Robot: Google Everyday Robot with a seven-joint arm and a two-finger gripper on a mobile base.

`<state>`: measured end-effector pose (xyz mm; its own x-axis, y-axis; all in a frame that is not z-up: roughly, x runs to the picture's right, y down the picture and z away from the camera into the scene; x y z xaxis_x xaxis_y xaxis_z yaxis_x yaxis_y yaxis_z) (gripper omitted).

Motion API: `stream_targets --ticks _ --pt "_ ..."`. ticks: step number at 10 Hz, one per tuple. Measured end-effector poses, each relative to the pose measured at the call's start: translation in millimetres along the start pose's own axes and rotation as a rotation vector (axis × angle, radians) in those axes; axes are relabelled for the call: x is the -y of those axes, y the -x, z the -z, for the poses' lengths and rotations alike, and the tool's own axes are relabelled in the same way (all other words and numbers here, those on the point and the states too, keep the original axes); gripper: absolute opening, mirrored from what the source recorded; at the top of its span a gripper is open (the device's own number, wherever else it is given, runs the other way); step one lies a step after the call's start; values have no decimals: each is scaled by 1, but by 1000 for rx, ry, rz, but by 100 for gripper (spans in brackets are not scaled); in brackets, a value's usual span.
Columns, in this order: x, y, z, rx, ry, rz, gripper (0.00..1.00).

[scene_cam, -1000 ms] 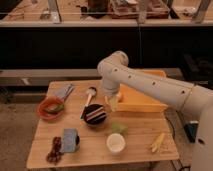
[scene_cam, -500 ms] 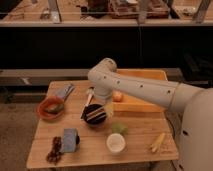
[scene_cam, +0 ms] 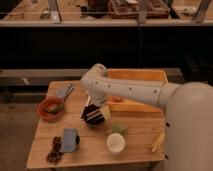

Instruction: Place eraser in red bowl

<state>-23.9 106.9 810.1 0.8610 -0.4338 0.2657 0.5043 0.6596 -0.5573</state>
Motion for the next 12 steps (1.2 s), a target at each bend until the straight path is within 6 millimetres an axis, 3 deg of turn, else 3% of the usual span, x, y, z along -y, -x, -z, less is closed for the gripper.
stream_targets --ticks 3,4,5,6,8,12 --pt "6 -3 -10 -18 16 -14 79" --pt "8 -3 -13 -19 20 -16 75" --pt "8 -3 -14 -20 23 -18 70" --pt "11 -4 -19 -19 32 -24 54" --pt "12 -7 -24 -17 43 -29 37" --pt "14 -8 -28 -7 49 -33 26"
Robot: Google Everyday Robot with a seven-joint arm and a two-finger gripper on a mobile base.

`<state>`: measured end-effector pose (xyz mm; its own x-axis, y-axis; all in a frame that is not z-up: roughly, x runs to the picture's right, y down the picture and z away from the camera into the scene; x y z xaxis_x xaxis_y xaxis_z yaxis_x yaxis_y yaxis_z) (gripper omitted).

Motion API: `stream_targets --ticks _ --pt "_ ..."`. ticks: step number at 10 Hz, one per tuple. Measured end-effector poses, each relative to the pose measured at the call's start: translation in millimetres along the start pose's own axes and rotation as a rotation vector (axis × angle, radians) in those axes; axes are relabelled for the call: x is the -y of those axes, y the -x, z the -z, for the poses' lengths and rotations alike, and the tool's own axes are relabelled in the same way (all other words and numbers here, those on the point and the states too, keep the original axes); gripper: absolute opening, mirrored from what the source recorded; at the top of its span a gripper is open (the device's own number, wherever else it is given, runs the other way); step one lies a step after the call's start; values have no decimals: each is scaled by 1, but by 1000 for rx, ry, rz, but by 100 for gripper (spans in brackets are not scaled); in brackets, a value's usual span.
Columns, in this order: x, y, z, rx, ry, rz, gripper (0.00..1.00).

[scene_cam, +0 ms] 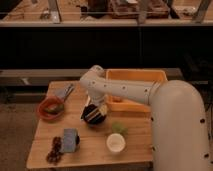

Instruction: Place eraser in red bowl

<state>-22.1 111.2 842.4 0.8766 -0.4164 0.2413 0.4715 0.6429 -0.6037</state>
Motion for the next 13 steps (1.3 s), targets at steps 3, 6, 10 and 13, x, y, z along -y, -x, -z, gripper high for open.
stream_targets --ticks 3,6,10,13 --pt "-4 -6 23 27 -50 -6 5" --pt "-15 -18 77 47 -154 -30 5" --pt "-19 -32 131 81 -290 -94 5" --pt "0 -25 160 63 -365 -120 5"
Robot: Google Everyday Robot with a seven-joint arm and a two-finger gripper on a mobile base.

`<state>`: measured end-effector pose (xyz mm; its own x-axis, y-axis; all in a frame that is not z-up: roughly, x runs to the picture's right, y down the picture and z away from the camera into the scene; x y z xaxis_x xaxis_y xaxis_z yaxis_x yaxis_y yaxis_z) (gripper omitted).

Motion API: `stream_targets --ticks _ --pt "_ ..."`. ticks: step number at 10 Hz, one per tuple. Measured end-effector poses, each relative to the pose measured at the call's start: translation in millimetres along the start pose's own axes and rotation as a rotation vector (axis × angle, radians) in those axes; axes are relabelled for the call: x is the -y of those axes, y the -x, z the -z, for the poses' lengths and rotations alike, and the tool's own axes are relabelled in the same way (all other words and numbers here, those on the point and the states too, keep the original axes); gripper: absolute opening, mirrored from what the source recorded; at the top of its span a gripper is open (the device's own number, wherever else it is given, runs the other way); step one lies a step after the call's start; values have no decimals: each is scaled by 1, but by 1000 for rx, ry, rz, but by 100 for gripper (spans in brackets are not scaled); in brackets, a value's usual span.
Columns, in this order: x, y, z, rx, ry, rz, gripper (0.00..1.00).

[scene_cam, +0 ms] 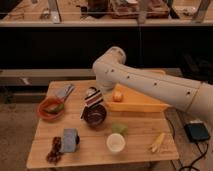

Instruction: Place eraser in red bowl

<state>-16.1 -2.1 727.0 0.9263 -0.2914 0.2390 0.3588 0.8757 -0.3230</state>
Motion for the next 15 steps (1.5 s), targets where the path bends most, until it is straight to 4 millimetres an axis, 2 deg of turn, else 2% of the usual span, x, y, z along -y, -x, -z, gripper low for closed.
stream_targets --ticks 1,3,5,9,11,15 --pt "18 16 4 -8 -13 9 5" --pt "44 44 -2 -19 -23 38 5" --pt "74 87 -15 -6 -24 104 5" --pt "112 142 -47 41 -12 244 5" --pt "127 156 -64 85 -5 306 5" --pt "138 164 -92 126 3 346 5"
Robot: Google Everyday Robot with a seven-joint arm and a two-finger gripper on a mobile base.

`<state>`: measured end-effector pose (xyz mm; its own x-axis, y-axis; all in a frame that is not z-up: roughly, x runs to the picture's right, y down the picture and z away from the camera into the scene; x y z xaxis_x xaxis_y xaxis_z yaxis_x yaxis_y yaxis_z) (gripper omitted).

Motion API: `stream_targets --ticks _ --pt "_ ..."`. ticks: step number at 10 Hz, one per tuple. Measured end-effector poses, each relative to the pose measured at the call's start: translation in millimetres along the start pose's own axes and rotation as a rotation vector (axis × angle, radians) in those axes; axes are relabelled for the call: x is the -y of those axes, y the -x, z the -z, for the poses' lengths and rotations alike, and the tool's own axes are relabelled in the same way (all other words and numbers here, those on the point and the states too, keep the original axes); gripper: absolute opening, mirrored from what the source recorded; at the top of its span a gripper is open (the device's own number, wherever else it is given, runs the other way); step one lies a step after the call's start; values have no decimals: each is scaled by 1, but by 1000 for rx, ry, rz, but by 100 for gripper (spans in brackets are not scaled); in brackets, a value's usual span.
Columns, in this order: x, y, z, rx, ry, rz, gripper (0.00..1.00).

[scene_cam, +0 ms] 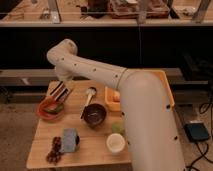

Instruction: Place eraser in red bowl

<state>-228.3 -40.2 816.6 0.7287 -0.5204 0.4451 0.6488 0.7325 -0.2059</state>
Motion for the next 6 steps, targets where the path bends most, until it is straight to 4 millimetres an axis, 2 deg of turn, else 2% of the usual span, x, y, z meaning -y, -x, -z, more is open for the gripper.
stream_targets --ticks 5,6 --pt "9 20 -21 -9 12 50 5" --pt "11 34 -33 1 17 78 5"
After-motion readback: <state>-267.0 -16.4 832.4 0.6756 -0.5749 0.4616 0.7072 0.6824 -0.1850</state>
